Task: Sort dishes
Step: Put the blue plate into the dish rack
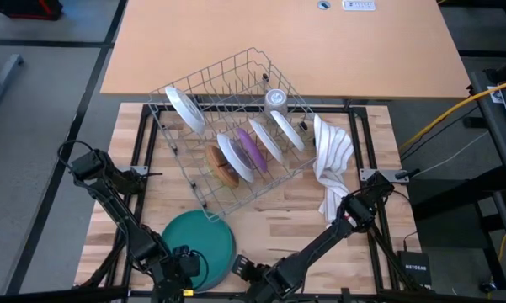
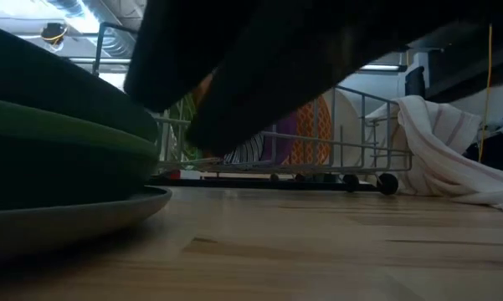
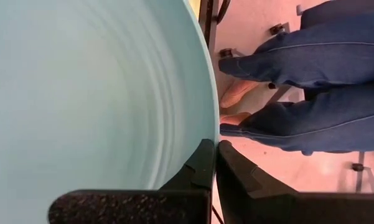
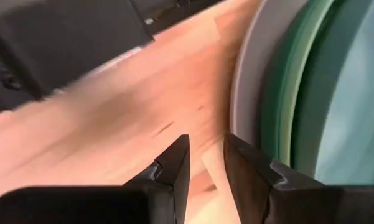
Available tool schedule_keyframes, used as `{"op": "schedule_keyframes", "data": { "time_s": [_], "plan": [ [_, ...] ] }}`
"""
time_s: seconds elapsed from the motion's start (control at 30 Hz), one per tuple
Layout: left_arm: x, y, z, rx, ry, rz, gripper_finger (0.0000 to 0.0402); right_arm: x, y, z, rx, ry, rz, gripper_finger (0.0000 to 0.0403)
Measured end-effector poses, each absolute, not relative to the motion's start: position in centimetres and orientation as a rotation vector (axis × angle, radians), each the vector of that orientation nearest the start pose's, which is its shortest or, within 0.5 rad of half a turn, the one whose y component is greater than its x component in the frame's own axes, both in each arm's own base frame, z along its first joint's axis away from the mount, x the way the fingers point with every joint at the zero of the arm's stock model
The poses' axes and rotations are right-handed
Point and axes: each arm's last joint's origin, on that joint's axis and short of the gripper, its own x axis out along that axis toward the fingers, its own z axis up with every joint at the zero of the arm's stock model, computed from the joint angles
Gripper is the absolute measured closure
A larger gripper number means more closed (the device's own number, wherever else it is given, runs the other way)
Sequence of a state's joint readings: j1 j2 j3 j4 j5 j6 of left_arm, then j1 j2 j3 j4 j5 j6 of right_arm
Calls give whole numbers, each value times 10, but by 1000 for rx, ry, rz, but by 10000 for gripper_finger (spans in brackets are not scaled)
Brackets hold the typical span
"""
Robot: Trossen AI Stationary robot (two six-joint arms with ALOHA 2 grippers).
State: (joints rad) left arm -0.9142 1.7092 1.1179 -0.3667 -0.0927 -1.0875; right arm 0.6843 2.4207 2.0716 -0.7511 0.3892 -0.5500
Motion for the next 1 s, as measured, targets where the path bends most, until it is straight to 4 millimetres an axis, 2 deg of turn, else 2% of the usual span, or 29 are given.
{"op": "schedule_keyframes", "data": {
  "time_s": [0.2, 0.47, 0.6, 0.77, 1.0],
  "plan": [
    [216, -274, 199, -497, 1130, -200, 401, 406, 319, 170, -1108, 811, 383, 302],
    [216, -274, 199, -501, 1130, -199, 401, 431, 318, 185, -846, 610, 265, 302],
    [216, -274, 199, -502, 1131, -200, 401, 443, 311, 189, -706, 568, 310, 302],
    [216, -274, 199, -502, 1130, -200, 401, 451, 300, 187, -505, 620, 427, 302],
    [216, -274, 199, -502, 1130, -201, 401, 453, 296, 187, -496, 626, 398, 302]
  ]
}}
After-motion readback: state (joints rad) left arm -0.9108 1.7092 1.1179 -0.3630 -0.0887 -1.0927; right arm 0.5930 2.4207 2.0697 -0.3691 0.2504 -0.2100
